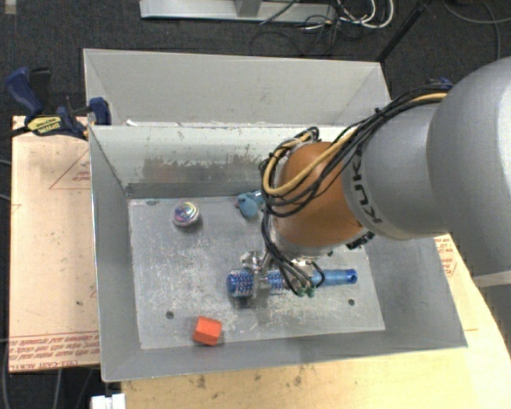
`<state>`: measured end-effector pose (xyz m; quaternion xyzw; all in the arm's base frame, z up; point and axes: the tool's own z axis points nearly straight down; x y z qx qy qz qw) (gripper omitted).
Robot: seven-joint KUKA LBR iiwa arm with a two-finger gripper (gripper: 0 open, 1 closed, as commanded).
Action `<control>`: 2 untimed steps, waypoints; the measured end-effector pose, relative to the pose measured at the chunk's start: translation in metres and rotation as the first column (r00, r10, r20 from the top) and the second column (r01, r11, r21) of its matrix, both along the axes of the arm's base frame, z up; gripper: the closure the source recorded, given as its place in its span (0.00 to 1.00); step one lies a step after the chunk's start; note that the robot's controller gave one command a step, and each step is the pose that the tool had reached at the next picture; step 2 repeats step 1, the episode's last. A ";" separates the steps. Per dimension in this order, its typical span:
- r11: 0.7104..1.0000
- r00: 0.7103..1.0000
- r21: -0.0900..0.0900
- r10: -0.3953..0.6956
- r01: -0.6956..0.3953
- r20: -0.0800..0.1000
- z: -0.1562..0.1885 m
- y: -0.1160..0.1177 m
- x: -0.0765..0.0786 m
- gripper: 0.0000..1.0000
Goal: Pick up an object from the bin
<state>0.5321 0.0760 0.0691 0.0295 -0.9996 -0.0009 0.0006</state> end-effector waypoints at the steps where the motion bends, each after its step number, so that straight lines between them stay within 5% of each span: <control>1: 0.999 0.999 0.000 0.045 -0.045 0.009 0.135 0.005 -0.019 1.00; 2: 0.999 0.999 0.000 0.045 -0.045 0.009 0.135 0.005 -0.019 1.00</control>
Offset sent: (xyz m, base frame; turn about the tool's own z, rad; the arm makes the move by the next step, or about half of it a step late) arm -0.0203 0.0042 0.1320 -0.0473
